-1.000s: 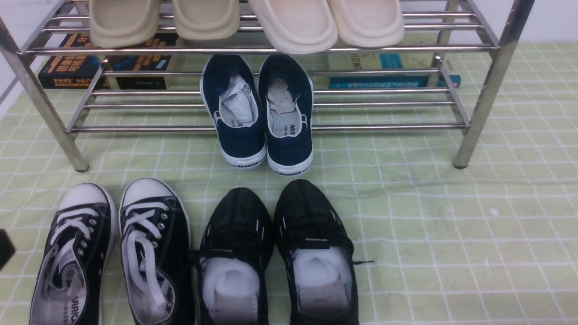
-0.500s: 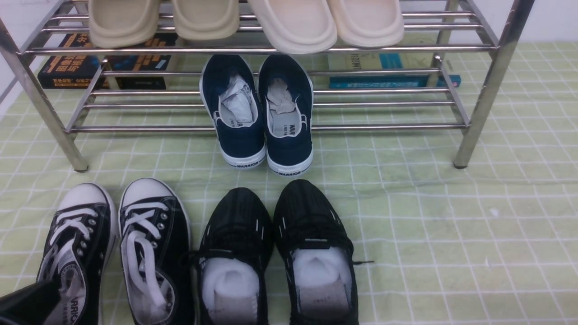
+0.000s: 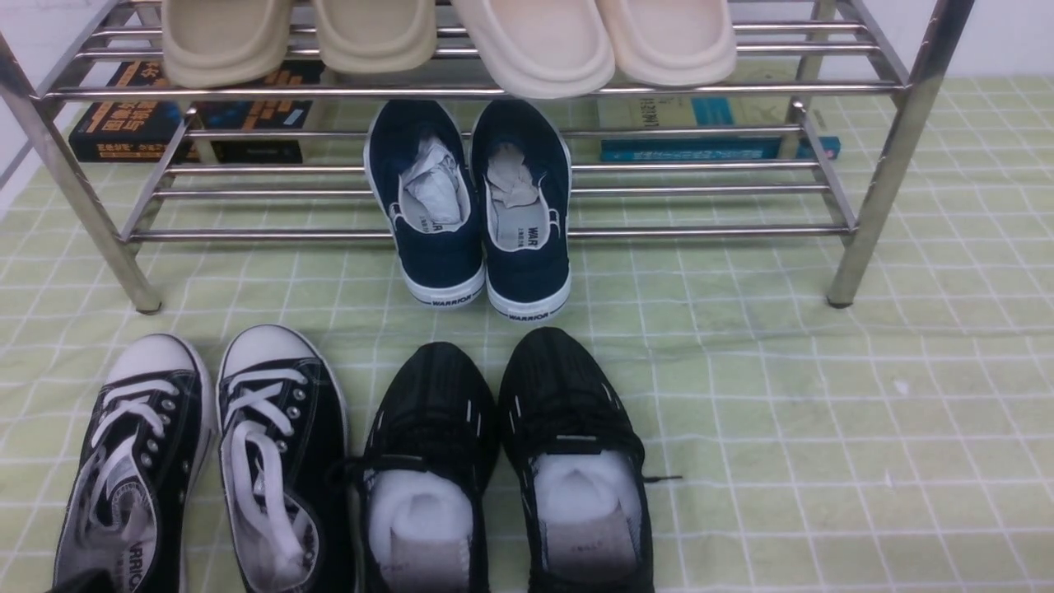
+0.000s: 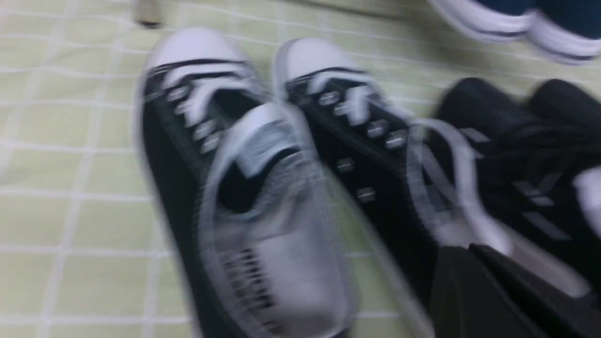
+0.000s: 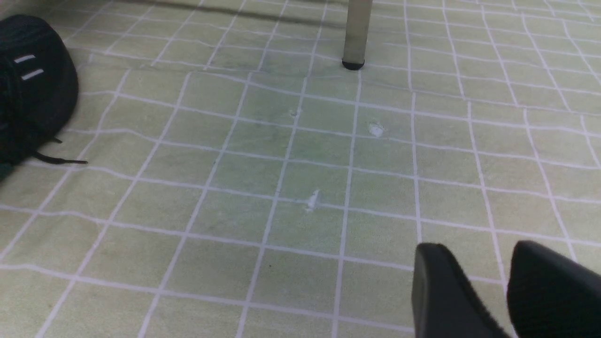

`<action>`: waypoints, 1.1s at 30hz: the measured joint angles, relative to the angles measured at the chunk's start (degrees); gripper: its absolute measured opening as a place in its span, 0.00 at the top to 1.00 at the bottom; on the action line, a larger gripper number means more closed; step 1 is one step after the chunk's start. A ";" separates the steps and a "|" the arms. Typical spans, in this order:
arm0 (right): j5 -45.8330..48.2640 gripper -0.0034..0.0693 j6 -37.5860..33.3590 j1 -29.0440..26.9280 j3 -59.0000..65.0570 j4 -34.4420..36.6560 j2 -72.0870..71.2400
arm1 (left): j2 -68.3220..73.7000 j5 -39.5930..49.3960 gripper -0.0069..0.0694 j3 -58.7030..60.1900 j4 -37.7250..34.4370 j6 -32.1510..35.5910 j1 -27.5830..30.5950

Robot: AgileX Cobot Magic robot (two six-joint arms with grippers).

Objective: Take the shoes off the shelf with your hand from the green coffee tablecloth.

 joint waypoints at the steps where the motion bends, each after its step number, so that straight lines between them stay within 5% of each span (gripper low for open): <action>1: 0.00 0.62 0.00 0.00 0.00 0.00 0.00 | -0.28 0.00 0.88 0.00 0.00 0.06 0.00; 9: 0.00 0.62 0.00 0.00 0.00 0.00 0.00 | -2.17 -2.83 0.86 4.82 0.21 0.79 12.49; 33: 0.00 0.62 0.00 0.00 0.00 0.00 0.00 | -2.17 -5.14 0.85 5.22 -0.97 7.94 12.71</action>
